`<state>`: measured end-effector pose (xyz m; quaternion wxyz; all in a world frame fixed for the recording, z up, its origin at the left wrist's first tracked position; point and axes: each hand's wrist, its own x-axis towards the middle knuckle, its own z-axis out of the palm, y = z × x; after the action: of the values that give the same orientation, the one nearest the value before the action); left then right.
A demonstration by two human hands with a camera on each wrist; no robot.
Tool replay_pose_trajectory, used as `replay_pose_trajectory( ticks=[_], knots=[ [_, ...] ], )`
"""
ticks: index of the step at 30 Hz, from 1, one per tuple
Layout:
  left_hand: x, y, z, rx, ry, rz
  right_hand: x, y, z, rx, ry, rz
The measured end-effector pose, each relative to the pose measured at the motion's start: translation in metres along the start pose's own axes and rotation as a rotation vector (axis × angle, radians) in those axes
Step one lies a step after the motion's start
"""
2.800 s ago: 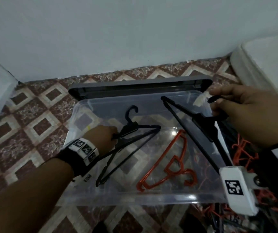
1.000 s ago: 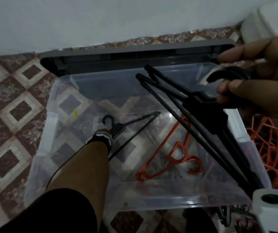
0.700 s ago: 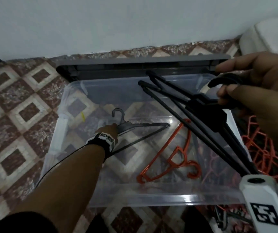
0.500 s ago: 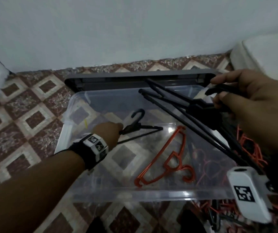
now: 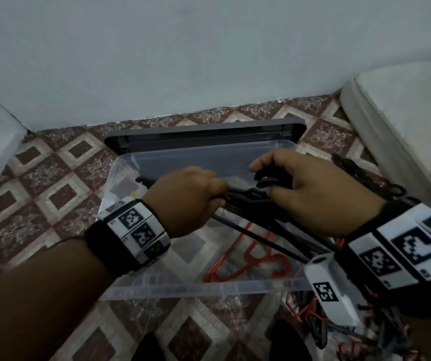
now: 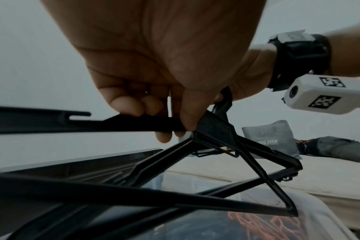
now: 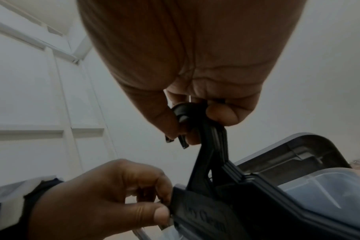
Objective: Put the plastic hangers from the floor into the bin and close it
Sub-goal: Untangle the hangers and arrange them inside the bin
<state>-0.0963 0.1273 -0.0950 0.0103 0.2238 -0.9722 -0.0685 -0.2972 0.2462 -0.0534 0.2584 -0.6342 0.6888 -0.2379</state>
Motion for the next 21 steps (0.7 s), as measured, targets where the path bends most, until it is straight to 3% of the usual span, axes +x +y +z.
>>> replay_pose_trajectory(
  ticks=[3,6,9,13,16,18,21],
  knots=[
    [0.004,-0.002,0.007,-0.012,0.058,0.005,0.0,0.0,0.002,-0.015,-0.053,-0.009],
    [0.003,-0.001,0.017,0.121,0.165,-0.021,0.0,-0.003,0.005,0.082,-0.061,-0.04],
    [0.002,0.003,0.028,0.2,0.18,-0.055,0.001,-0.011,0.008,0.229,-0.015,-0.105],
    [0.008,0.001,0.025,0.129,0.246,-0.093,0.001,-0.019,0.009,0.403,0.059,-0.115],
    [0.008,-0.004,0.016,0.057,0.215,-0.113,0.003,-0.013,0.007,0.465,0.107,-0.185],
    [0.003,-0.009,0.013,-0.023,0.236,-0.144,0.004,-0.006,0.004,0.315,0.122,-0.164],
    [-0.004,-0.017,0.003,-0.124,0.318,-0.229,0.004,0.01,0.007,-0.353,0.104,0.017]
  ],
)
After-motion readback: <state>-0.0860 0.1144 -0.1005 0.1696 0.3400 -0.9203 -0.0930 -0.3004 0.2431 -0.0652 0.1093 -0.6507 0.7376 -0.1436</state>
